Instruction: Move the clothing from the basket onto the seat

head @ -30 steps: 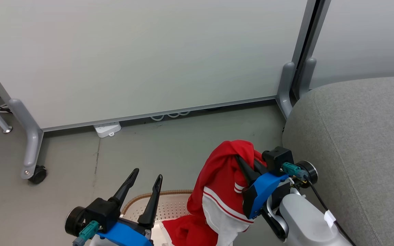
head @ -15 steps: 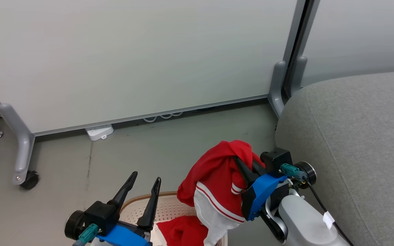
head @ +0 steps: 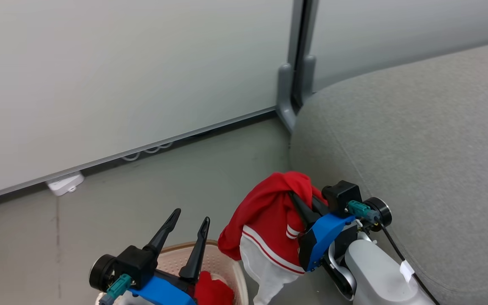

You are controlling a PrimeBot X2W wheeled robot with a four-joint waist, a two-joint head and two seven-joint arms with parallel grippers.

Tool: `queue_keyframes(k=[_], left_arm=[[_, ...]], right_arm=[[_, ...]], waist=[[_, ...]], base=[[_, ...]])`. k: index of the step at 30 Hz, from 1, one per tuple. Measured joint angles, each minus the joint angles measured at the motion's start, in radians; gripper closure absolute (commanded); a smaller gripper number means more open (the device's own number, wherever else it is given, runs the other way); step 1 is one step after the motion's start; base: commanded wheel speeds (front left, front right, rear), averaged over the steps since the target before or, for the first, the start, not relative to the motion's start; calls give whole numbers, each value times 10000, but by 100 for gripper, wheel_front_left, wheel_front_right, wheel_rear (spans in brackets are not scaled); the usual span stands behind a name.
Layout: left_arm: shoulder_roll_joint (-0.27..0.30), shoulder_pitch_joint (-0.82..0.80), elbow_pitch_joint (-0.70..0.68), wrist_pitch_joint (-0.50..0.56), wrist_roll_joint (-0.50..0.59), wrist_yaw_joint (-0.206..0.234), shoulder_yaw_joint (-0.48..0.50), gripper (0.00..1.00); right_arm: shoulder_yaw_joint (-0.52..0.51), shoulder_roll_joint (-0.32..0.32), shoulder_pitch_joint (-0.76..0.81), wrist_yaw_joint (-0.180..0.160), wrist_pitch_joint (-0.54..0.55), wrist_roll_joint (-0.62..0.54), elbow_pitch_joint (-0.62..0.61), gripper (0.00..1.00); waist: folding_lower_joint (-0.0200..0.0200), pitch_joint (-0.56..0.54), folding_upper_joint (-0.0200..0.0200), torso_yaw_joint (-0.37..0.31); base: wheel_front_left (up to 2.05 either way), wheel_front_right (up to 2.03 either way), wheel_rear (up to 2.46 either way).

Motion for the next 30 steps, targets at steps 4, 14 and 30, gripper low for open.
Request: queue_keyframes(k=[4, 14, 30], left_arm=[[21, -77, -36, -2, -25, 0, -94, 0], [86, -195, -105, 0, -69, 0, -291, 0], [125, -232, -92, 0, -123, 0, -372, 0]], right_arm=[[-40, -2, 1, 0, 0, -19, -6, 100], [-176, -4, 5, 0, -17, -56, -15, 100], [-263, -4, 124, 0, -33, -48, -94, 100]], waist=[[0, 72, 0, -618], [0, 235, 0, -2028], [-1, 364, 0, -2891]], base=[[0, 0, 0], [0, 0, 0], [0, 0, 0]])
